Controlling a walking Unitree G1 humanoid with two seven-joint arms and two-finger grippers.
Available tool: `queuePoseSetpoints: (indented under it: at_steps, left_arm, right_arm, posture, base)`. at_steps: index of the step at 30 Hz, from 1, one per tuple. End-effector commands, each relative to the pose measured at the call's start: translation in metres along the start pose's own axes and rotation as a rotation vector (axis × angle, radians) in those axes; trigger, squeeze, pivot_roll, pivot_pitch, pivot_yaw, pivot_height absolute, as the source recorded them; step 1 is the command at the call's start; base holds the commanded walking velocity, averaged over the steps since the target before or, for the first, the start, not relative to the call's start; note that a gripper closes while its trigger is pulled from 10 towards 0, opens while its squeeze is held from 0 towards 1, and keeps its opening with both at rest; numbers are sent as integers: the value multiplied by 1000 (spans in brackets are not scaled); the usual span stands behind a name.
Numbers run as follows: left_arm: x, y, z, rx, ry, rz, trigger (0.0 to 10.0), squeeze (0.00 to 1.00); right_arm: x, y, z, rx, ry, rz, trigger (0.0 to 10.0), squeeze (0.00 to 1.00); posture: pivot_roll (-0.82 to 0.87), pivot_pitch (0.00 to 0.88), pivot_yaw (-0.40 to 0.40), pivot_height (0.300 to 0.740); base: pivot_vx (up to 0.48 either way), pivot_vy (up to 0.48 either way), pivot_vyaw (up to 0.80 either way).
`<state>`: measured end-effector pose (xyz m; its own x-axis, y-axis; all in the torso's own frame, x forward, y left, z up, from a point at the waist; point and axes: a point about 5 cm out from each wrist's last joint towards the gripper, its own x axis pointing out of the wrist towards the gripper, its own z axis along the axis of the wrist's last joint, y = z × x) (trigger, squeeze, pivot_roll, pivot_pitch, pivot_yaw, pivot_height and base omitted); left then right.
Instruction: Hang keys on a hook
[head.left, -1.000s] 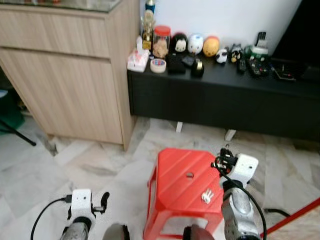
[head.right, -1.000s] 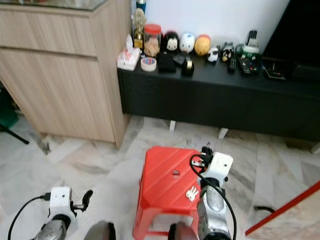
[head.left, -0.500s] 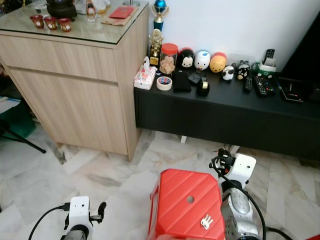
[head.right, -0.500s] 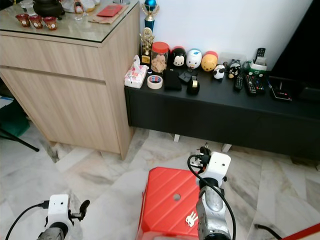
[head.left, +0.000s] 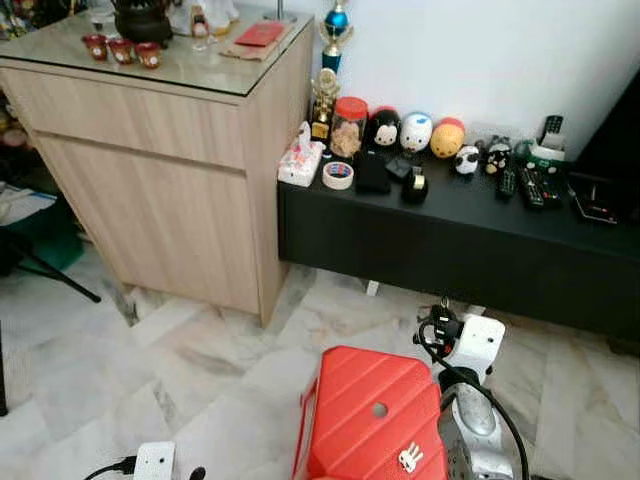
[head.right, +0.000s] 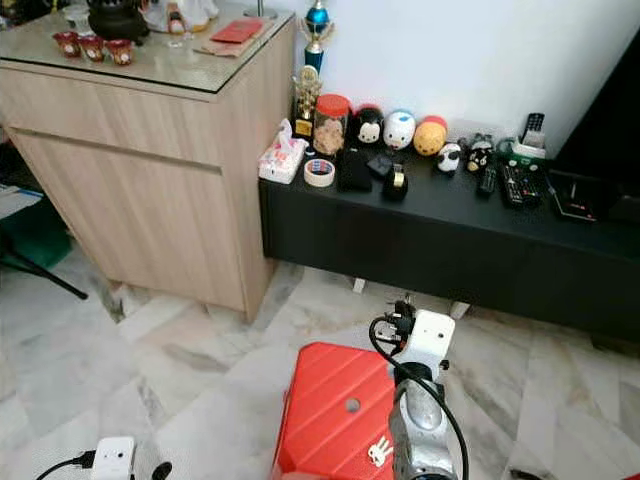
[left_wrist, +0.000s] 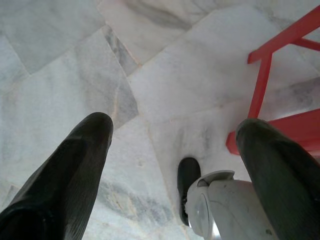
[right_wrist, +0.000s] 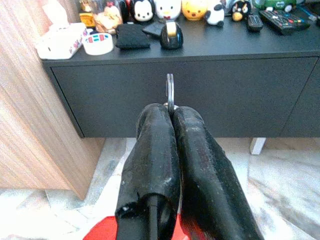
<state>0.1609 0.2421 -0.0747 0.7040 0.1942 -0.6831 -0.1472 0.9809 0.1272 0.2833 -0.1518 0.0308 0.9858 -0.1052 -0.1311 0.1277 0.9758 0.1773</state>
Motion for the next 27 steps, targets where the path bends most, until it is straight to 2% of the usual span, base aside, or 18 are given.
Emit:
queuePoseSetpoints:
  at_steps: [1, 6, 27]
  left_arm:
    - [-1, -4, -5, -6, 31, -13, 10000, 0]
    - [1, -4, 0, -20, 17, -4, 10000, 0]
    - [1, -5, -3, -28, 32, -7, 10000, 0]
  right_arm:
    - [5, 0, 7, 0, -17, -6, 10000, 0]
    - [8, 0, 11, 8, -26, -17, 10000, 0]
    - [10, 0, 11, 27, -11, -45, 10000, 0]
  posture:
    - [78, 0, -85, 740]
    - [76, 0, -91, 740]
    - [73, 13, -87, 740]
  base:
    - [0, 0, 0]
    - [0, 0, 0]
    - [-311, 0, 0]
